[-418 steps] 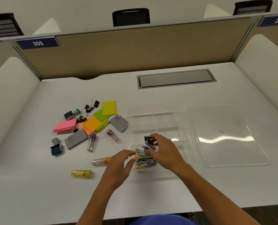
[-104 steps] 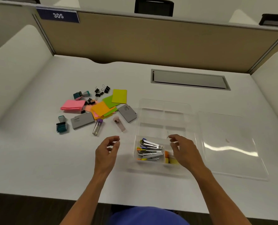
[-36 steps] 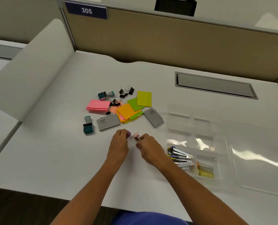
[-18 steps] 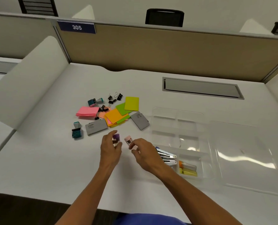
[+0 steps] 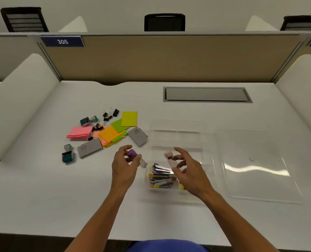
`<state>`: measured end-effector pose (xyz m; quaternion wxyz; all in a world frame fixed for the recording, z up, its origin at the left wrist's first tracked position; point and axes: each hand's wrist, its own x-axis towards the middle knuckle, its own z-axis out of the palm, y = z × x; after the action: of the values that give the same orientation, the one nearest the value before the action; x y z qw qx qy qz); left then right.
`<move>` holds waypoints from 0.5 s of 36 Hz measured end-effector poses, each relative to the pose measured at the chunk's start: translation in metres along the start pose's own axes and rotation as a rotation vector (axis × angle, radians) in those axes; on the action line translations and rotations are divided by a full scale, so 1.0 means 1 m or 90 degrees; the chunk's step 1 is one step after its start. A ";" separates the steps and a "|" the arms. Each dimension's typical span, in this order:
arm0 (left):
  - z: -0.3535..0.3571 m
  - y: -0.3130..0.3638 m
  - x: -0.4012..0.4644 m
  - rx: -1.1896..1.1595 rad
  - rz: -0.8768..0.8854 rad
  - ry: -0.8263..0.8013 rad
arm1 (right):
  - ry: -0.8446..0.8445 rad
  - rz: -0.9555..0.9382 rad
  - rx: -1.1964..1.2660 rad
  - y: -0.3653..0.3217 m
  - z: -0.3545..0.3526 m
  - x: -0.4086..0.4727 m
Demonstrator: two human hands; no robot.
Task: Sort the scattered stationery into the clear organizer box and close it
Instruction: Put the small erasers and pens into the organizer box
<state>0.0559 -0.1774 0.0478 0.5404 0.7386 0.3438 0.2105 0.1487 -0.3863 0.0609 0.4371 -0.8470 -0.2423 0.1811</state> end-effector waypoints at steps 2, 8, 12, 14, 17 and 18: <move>0.009 0.005 -0.005 0.025 0.012 -0.011 | 0.006 0.008 -0.015 0.009 -0.010 -0.004; 0.039 0.016 -0.017 0.062 0.034 -0.076 | 0.022 0.017 -0.084 0.027 -0.039 -0.016; 0.058 0.021 -0.025 0.060 0.022 -0.111 | 0.022 0.024 -0.136 0.042 -0.051 -0.019; 0.068 0.024 -0.030 0.063 0.019 -0.132 | 0.017 0.025 -0.166 0.048 -0.056 -0.021; 0.081 0.026 -0.038 0.078 0.014 -0.170 | 0.004 0.026 -0.209 0.054 -0.061 -0.023; 0.086 0.027 -0.041 0.095 0.018 -0.181 | 0.004 0.028 -0.216 0.055 -0.063 -0.023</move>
<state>0.0942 -0.2683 0.0477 0.5245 0.8037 0.2675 0.0853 0.1763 -0.4676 0.0521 0.2842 -0.9143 -0.2496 0.1447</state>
